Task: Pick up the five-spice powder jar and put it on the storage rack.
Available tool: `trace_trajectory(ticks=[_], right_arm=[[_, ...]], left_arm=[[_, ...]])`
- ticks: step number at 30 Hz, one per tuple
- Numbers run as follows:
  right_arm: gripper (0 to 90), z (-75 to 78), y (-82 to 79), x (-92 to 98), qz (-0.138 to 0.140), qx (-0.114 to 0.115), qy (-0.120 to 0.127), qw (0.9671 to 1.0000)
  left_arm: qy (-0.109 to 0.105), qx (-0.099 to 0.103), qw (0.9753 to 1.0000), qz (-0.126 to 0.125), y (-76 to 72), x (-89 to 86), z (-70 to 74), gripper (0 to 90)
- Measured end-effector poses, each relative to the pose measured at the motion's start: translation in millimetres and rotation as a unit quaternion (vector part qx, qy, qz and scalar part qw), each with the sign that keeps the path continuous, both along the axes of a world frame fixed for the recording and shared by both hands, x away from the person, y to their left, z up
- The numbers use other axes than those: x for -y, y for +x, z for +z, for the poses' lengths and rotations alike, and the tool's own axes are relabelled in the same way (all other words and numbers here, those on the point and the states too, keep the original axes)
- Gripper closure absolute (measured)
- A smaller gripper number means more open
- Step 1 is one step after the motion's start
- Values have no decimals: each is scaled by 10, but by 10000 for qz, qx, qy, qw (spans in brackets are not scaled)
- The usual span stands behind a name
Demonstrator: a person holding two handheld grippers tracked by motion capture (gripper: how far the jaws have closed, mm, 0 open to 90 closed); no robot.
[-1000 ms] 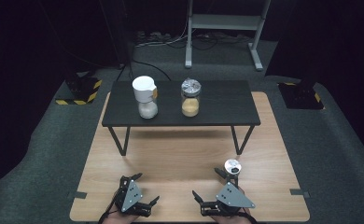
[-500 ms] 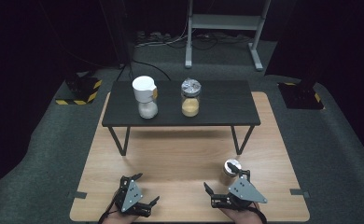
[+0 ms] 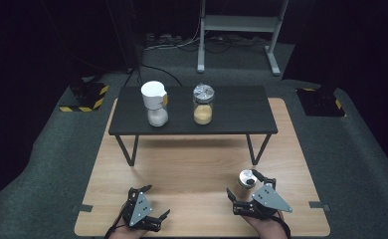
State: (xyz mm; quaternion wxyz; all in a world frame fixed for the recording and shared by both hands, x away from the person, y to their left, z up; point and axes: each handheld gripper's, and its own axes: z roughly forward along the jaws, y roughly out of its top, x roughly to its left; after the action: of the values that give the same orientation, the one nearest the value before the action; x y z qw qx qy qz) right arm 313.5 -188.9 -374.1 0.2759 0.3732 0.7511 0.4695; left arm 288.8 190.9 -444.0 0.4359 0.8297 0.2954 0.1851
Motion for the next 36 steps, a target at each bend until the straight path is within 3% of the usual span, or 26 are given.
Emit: trace_trajectory(ticks=[18,31,36], right_arm=[[0,-114,69,141,-270,-104,41,9996],[2,-220,107,214,-400,-293,312,9983],[63,-276,114,235,-419,-430,455,9972]], left_arm=[[7,4,10000,-28,0,-1,1,5],[10,6,10000,-39,0,-2,1,5],[6,7,10000,-42,0,-2,1,5]])
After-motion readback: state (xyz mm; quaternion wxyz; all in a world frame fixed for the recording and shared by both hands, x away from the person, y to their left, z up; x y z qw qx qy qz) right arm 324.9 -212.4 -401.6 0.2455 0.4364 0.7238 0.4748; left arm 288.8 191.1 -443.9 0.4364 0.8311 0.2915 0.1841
